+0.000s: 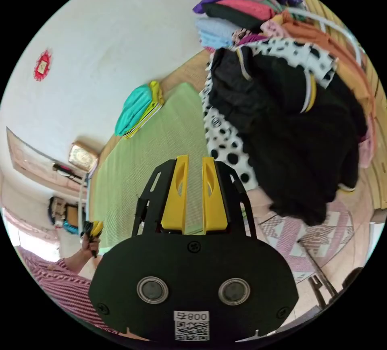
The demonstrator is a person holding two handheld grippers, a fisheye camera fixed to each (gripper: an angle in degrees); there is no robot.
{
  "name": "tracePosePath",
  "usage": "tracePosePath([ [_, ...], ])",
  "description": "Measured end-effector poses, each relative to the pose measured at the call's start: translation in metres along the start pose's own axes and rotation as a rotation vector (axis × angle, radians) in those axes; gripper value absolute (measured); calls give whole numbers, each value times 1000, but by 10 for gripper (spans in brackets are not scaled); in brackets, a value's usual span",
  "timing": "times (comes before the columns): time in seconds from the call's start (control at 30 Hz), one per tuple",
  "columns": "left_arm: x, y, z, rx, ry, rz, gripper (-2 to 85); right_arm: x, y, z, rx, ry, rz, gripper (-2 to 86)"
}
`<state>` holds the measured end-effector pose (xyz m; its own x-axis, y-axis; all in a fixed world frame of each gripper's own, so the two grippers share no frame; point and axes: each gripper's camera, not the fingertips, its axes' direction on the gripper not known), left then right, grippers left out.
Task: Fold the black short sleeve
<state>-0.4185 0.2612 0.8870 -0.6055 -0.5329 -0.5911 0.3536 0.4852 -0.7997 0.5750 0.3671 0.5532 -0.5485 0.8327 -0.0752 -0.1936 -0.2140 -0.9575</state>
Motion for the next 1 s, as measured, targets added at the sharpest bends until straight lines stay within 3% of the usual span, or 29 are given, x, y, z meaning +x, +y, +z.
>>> tracePosePath([
  [0.23,5,23,-3,-38,-18,-6,50,-4,-70,20,32,336,-40,88],
  [0.5,-2,59,-6,-44,1,-55,41,31,-83,87,-114,449,2,64],
  [0.67,2,85,-9,-39,29,-51,31,57,-70,65,-91,283,40,23],
  [0.83,15,113,-8,-30,68,-26,27,64,-38,28,-111,-146,-13,9],
  [1.0,38,147,-2,-28,112,27,28,9,8,18,-223,-423,-169,5],
])
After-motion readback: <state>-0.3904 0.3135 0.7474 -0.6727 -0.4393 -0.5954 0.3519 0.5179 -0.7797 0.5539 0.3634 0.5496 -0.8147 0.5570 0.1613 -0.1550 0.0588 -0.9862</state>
